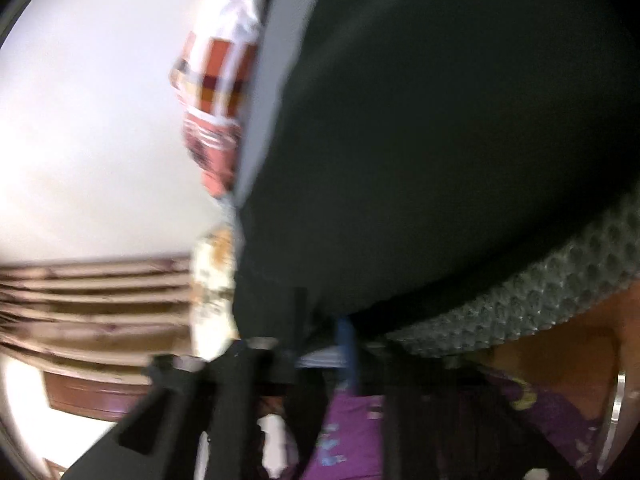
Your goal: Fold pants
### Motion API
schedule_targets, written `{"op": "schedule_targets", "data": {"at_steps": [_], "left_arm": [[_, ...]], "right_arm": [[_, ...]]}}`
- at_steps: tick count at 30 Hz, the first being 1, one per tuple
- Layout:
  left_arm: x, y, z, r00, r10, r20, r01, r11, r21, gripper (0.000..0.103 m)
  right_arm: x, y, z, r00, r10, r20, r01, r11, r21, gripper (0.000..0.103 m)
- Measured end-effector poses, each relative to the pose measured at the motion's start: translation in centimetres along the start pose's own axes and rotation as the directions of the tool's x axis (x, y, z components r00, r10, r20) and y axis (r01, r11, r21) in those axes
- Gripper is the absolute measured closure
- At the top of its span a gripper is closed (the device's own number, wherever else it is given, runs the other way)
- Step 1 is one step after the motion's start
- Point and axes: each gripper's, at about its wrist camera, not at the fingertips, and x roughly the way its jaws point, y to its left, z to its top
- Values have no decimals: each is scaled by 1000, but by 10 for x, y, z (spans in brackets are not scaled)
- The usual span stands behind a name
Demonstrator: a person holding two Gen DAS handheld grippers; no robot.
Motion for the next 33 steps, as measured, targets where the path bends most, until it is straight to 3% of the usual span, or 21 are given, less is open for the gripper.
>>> {"op": "schedule_targets", "data": {"at_steps": [7,13,15,21,23,26,28,33], "left_arm": [[0,4,0,1000,-3,-1,3,1000,-20,20],[3,4,-1,1000,5,-14,-5,1000,-14,20],[4,3,-2,1000,6,-17,-6,1000,-12,20],[8,5,-1,1000,6,-29,-6,1000,-17,20],[9,6,-1,999,3,-32,-4,1000,-21,20],[11,7,-2,999,7,-39,-8,1000,-23,20],[12,8,-2,999,8,-41,-9,1000,-27,20],[11,10,0,999,10,-36,-11,999,-36,20]], "right_arm": [[-2,1,-8,998,-67,-8,66,996,-56,99],[-3,-13,-11,999,-52,-17,51,998,-37,99],[-6,-18,-10,1000,-14,-21,14,1000,-20,94],[-39,-36,5,994,42,103,-47,998,47,90],[-60,-45,16,986,25,166,-36,997,61,90],[-89,-59,28,967,-12,254,-11,996,86,101],[-105,-62,31,952,-44,303,19,996,84,101],[-120,-59,24,938,-94,334,77,995,63,101]]}}
